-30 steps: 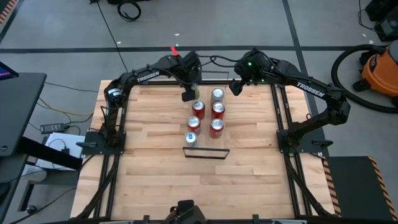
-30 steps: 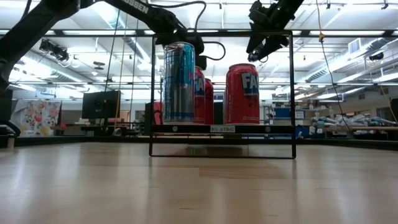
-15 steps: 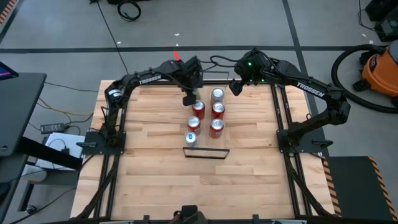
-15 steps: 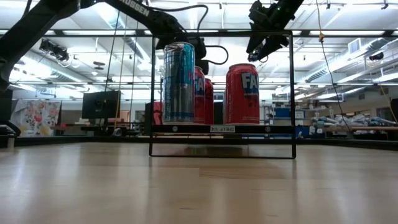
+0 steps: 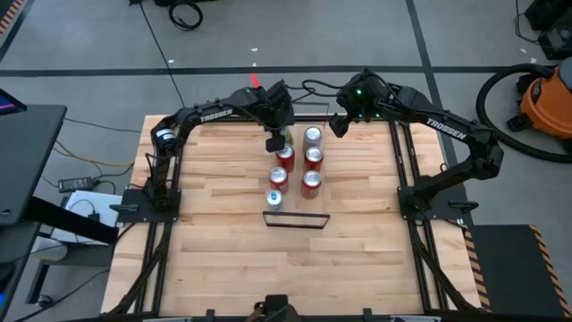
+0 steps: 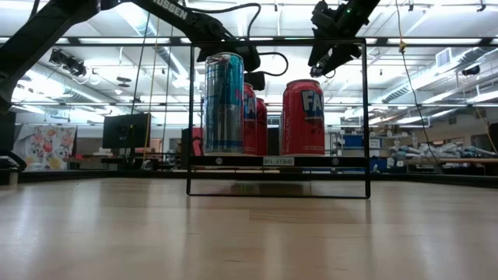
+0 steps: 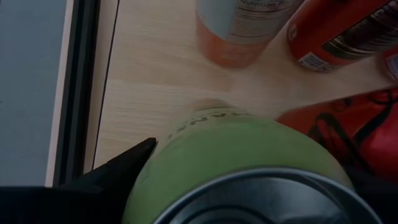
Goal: Place canned beverage on shelf
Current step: Put the green soda can on the shelf
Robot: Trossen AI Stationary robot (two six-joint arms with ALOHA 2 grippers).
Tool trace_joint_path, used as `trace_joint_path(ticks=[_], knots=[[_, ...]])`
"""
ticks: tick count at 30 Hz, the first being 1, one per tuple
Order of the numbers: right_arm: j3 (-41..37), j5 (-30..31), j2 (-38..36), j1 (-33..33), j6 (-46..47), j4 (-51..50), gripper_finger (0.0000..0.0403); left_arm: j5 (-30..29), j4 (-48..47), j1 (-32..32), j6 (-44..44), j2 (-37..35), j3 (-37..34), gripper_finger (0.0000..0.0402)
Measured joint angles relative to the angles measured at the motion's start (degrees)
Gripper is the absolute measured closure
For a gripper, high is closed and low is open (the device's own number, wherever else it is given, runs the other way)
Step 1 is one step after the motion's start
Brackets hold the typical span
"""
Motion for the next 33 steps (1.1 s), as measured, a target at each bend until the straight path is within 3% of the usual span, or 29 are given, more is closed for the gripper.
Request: trace_joint_path(ticks=[33], knots=[[0.01, -0.46, 0.00, 0.33, 0.01, 0.46, 0.0054, 0.04, 0.65, -2.18, 0.98, 1.44, -0.04, 0.0055]])
